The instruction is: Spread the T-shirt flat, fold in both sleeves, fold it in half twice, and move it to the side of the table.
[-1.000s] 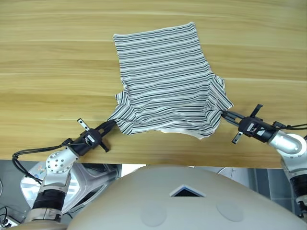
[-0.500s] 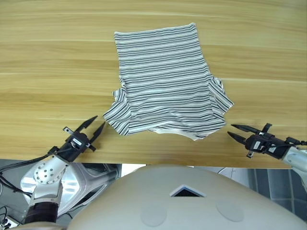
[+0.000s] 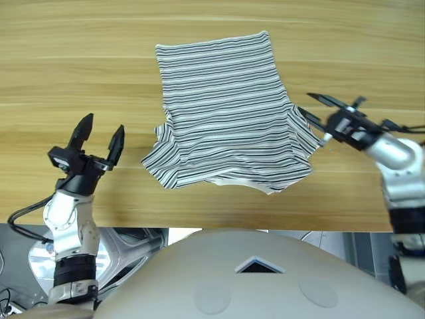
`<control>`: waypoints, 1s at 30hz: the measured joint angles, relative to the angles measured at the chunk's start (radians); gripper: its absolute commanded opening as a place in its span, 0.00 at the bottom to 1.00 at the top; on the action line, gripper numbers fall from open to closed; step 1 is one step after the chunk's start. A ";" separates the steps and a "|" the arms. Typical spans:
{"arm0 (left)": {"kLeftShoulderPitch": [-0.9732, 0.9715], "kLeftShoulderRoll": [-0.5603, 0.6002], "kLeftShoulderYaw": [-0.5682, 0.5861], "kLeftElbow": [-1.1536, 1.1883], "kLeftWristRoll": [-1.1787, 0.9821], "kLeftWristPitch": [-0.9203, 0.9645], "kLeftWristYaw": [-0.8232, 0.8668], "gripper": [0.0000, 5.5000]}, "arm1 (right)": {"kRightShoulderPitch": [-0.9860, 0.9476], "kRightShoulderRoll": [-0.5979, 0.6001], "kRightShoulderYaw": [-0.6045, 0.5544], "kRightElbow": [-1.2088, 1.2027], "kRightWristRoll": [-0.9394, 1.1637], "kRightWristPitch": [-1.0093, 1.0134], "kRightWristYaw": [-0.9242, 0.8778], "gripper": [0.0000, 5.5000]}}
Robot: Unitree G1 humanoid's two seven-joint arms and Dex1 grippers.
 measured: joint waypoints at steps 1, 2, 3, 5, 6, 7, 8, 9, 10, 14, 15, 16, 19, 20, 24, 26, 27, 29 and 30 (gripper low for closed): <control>-0.016 -0.011 0.002 -0.029 0.023 0.020 0.035 0.64 | -0.077 0.055 0.048 0.076 -0.051 0.018 -0.020 0.28; -0.032 -0.019 0.004 -0.045 0.028 0.030 0.051 0.64 | -0.115 0.090 0.077 0.110 -0.071 0.026 -0.025 0.28; -0.054 -0.043 0.006 -0.074 0.027 0.047 0.088 0.64 | -0.163 0.149 0.123 0.159 -0.100 0.036 -0.028 0.28; -0.080 -0.082 0.006 -0.121 0.009 0.092 0.131 0.64 | -0.181 0.220 0.197 0.200 -0.152 0.036 -0.033 0.28; -0.089 -0.093 0.005 -0.131 -0.001 0.113 0.144 0.64 | -0.181 0.225 0.215 0.205 -0.172 0.048 -0.035 0.28; -0.109 -0.108 0.003 -0.143 -0.011 0.135 0.157 0.64 | -0.181 0.236 0.235 0.207 -0.195 0.065 -0.036 0.28; -0.128 -0.124 -0.001 -0.158 -0.020 0.160 0.175 0.64 | -0.182 0.250 0.248 0.205 -0.206 0.084 -0.036 0.28; -0.153 -0.140 -0.008 -0.175 -0.028 0.191 0.193 0.64 | -0.185 0.262 0.260 0.196 -0.211 0.105 -0.035 0.28; -0.171 -0.156 -0.015 -0.190 -0.029 0.219 0.213 0.64 | -0.195 0.273 0.267 0.195 -0.220 0.132 -0.034 0.28; -0.211 -0.200 -0.047 -0.260 -0.029 0.309 0.263 0.64 | -0.280 0.323 0.250 0.294 -0.218 0.228 -0.064 0.28; -0.217 -0.209 -0.051 -0.280 -0.030 0.329 0.277 0.64 | -0.320 0.330 0.230 0.352 -0.213 0.256 -0.087 0.28; -0.219 -0.214 -0.050 -0.293 -0.030 0.346 0.288 0.64 | -0.351 0.333 0.211 0.408 -0.201 0.271 -0.110 0.28; -0.212 -0.228 -0.051 -0.310 -0.026 0.368 0.302 0.64 | -0.456 0.331 0.151 0.607 -0.182 0.297 -0.195 0.28; -0.205 -0.233 -0.050 -0.310 -0.022 0.371 0.304 0.64 | -0.489 0.326 0.134 0.672 -0.178 0.300 -0.219 0.28; -0.182 -0.242 -0.044 -0.302 -0.006 0.371 0.302 0.64 | -0.563 0.319 0.087 0.839 -0.147 0.285 -0.273 0.28; -0.182 -0.238 -0.065 -0.281 0.052 0.370 0.293 0.64 | -0.566 0.321 0.084 0.853 -0.145 0.248 -0.259 0.28; -0.182 -0.225 -0.094 -0.265 0.114 0.367 0.289 0.64 | -0.560 0.325 0.086 0.846 -0.142 0.217 -0.234 0.28; -0.178 -0.175 -0.177 -0.213 0.307 0.363 0.288 0.64 | -0.517 0.336 0.087 0.774 -0.114 0.143 -0.192 0.28; -0.170 -0.139 -0.216 -0.178 0.413 0.347 0.289 0.64 | -0.490 0.340 0.076 0.711 -0.085 0.114 -0.167 0.28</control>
